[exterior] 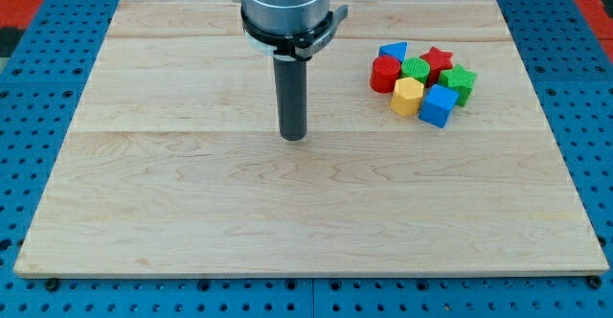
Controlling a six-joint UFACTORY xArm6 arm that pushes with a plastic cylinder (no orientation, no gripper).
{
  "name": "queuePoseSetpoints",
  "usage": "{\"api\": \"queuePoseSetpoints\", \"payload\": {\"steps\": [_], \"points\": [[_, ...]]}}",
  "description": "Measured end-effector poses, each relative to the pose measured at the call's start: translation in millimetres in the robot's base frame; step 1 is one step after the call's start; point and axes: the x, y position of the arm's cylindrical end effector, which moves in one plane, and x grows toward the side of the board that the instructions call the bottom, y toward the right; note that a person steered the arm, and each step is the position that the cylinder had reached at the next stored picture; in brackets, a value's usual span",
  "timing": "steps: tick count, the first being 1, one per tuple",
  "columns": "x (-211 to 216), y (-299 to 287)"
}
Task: Move your arm to the bottom right of the blue cube
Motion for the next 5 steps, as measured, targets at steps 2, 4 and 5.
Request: {"api": "queuePoseSetpoints", "payload": {"steps": [2, 4, 5], "points": [[0, 5], [0, 10], [2, 17]]}}
